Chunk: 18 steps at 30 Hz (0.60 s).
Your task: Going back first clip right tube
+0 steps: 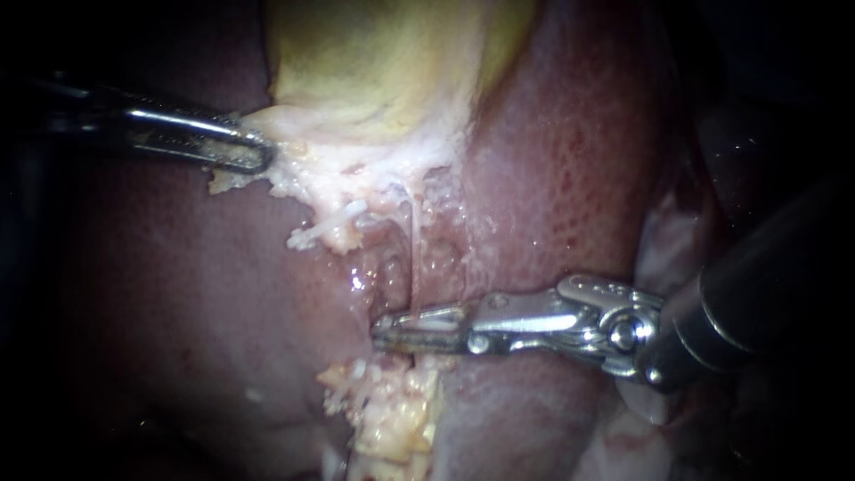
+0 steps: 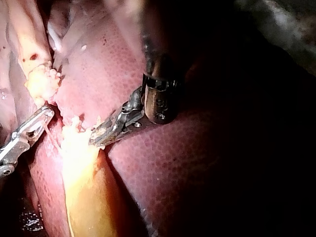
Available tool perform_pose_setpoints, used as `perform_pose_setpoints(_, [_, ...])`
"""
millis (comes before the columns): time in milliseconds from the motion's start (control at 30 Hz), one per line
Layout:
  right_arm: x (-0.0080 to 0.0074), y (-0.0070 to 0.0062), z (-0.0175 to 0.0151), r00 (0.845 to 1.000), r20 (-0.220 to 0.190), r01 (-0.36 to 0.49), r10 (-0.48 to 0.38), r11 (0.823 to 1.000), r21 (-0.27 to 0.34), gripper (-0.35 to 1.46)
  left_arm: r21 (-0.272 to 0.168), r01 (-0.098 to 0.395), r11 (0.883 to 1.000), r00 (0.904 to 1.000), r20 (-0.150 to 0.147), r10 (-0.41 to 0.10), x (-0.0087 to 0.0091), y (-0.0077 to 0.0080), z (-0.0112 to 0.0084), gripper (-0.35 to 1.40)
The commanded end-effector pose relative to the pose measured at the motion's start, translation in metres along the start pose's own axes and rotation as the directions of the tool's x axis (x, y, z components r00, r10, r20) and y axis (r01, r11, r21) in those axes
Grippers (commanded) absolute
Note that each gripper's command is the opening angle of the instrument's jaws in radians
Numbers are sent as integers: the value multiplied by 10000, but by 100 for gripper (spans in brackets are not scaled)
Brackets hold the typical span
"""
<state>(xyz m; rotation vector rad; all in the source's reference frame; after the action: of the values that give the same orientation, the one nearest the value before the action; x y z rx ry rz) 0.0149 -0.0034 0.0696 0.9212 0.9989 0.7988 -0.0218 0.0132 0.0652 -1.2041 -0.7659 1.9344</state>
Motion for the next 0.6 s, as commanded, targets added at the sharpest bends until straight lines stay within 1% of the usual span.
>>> perform_pose_setpoints(33, [-1, 0, 1, 10000, 49, 16, -16, 10000, 9, -35, 0, -1, 10000, 10000, -1, 1, 0, 0, 0, -35])
perform_pose_setpoints(67, [-1, 0, 2, 10000, 48, 33, -33, 9999, 99, -32, 0, -1, 10000, 10000, 0, 1, 0, 0, 0, -35])
perform_pose_setpoints(100, [-1, -1, 4, 10000, 16, 44, -44, 9999, 150, -15, 0, -1, 10000, 10000, -1, 1, 0, 0, 0, -35])
perform_pose_setpoints(133, [0, -1, 8, 9996, -85, 288, -286, 9993, 218, 9, 0, -1, 10000, 10000, -1, 1, 0, 0, 0, -35])
perform_pose_setpoints(167, [1, -1, 11, 9974, -175, 704, -700, 9972, 258, 24, 0, -1, 10000, 10000, 0, 1, 0, 0, 0, -35])
perform_pose_setpoints(233, [2, 1, 18, 9913, -232, 1298, -1293, 9913, 235, 41, 0, -1, 10000, 10000, 0, 1, 0, 0, 0, -35])
perform_pose_setpoints(333, [0, 5, 23, 9856, -240, 1677, -1672, 9856, 214, 46, 0, -1, 10000, 10000, -1, 1, 0, 0, 0, -35])
perform_pose_setpoints(400, [-2, 10, 22, 9759, -393, 2148, -2147, 9766, -3, 47, 0, -1, 10000, 10000, -1, 1, 0, 0, 0, -35])
perform_pose_setpoints(533, [-1, 22, 13, 9577, -502, 2793, -2835, 9571, -767, 49, 0, -1, 10000, 10000, 0, 1, 0, 0, 0, -35])
perform_pose_setpoints(600, [-2, 28, 6, 9479, -354, 3117, -3166, 9446, -1025, 49, -1, -2, 10000, 10000, 0, 2, 0, 0, 0, -35])
